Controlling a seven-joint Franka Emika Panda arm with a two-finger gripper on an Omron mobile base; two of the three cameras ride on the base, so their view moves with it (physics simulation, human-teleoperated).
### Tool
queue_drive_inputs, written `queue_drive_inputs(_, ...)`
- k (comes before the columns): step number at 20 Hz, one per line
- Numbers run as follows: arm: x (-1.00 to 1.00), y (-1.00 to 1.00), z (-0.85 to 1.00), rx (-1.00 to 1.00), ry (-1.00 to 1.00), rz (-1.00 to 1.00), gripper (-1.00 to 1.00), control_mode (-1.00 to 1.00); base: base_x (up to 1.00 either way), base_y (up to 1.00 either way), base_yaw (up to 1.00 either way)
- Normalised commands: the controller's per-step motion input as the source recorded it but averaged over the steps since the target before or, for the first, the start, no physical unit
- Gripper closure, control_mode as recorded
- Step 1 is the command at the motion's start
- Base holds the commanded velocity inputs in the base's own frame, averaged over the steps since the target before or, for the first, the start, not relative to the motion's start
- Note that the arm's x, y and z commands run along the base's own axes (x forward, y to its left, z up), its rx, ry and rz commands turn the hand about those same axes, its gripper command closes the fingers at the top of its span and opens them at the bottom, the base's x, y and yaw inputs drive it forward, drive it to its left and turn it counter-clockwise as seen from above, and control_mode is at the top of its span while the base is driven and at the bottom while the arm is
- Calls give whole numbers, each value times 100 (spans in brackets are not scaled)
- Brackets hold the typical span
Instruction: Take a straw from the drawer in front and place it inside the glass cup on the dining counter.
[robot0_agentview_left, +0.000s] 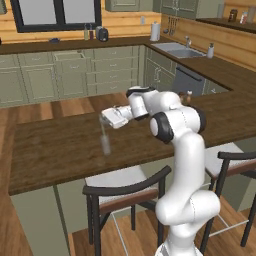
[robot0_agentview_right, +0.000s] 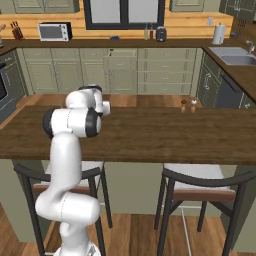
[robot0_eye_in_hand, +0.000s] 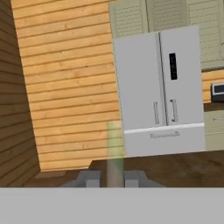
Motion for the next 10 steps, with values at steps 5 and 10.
queue_drive_inputs(5,-53,0,0,4,-2,0,100,-100,0,0,0)
queue_drive_inputs(10,-20,0,0,1,-2,0,100,-100,0,0,0)
